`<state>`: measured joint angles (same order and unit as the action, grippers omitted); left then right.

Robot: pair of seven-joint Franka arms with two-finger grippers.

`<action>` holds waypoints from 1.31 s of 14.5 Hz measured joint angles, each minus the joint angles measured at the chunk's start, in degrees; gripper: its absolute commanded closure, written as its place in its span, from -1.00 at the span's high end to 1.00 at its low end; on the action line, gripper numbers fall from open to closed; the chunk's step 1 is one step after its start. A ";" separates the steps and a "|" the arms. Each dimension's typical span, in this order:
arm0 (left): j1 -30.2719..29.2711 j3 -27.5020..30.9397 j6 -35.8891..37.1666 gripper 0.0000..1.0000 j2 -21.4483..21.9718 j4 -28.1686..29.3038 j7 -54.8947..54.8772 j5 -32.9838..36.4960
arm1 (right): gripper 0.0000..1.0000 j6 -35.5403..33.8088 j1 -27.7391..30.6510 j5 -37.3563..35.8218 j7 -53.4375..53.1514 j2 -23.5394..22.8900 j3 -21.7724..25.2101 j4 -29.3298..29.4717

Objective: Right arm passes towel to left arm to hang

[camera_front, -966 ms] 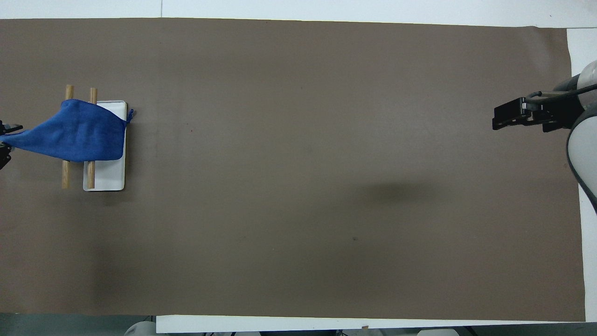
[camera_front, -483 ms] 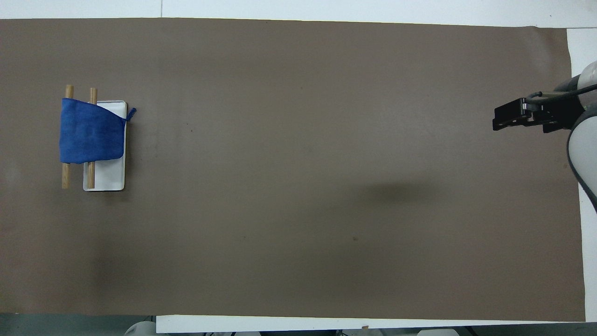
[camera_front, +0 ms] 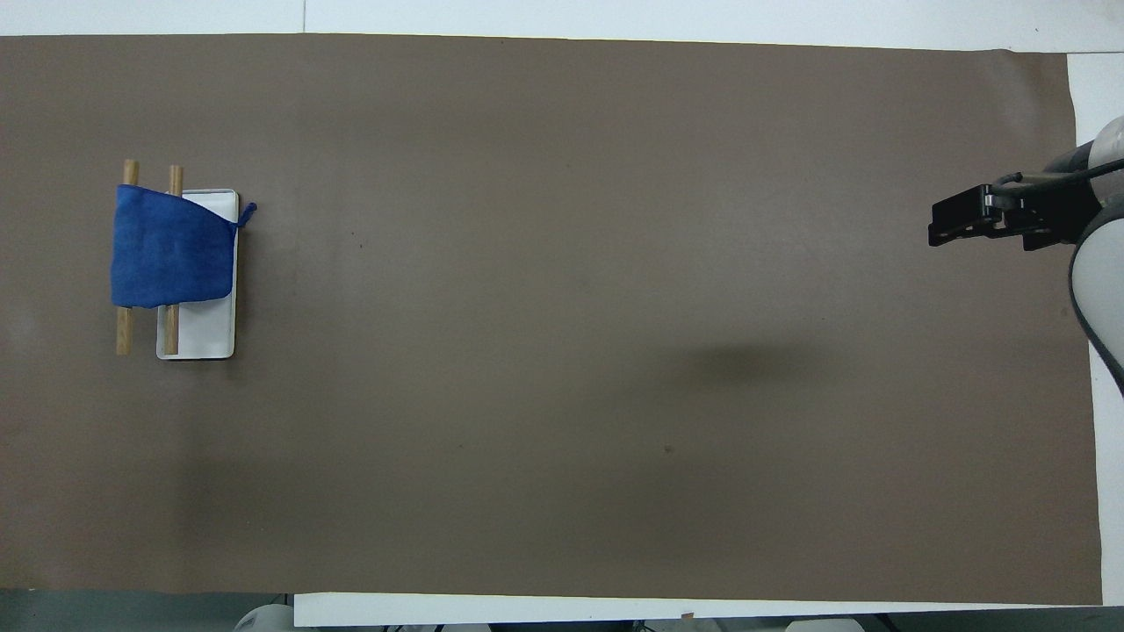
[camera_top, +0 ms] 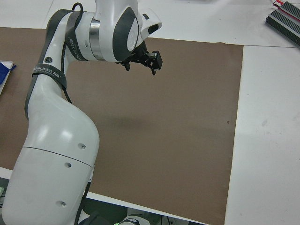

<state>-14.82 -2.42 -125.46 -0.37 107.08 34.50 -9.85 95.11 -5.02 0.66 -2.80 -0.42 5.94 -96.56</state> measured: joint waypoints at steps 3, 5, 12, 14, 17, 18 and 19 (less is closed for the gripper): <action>5.39 -0.47 12.95 1.00 0.02 -5.76 -1.72 6.03 | 0.98 0.00 0.04 0.00 0.00 0.02 0.04 0.00; 9.33 -0.66 23.70 1.00 0.06 -10.54 -5.24 7.67 | 0.98 0.00 0.05 0.00 0.00 0.33 0.03 0.01; 15.53 -0.77 45.80 1.00 1.23 -15.74 -20.00 8.21 | 0.98 -0.08 0.19 0.00 -0.06 1.30 0.13 -0.11; 15.84 -0.74 45.82 1.00 2.26 -14.04 -22.34 8.20 | 0.98 -0.45 0.12 0.00 -0.06 1.30 0.02 -0.17; 16.00 -0.59 44.90 1.00 3.07 -12.13 -24.64 8.19 | 0.98 -0.54 0.12 0.00 -0.06 1.31 -0.04 -0.20; 16.05 -0.59 44.64 1.00 3.09 -12.08 -25.98 8.19 | 0.98 -0.54 0.13 0.00 -0.06 1.31 -0.03 -0.20; 16.07 -0.58 44.31 1.00 3.10 -12.08 -27.33 8.19 | 0.98 -0.55 0.13 0.00 -0.06 1.31 -0.03 -0.20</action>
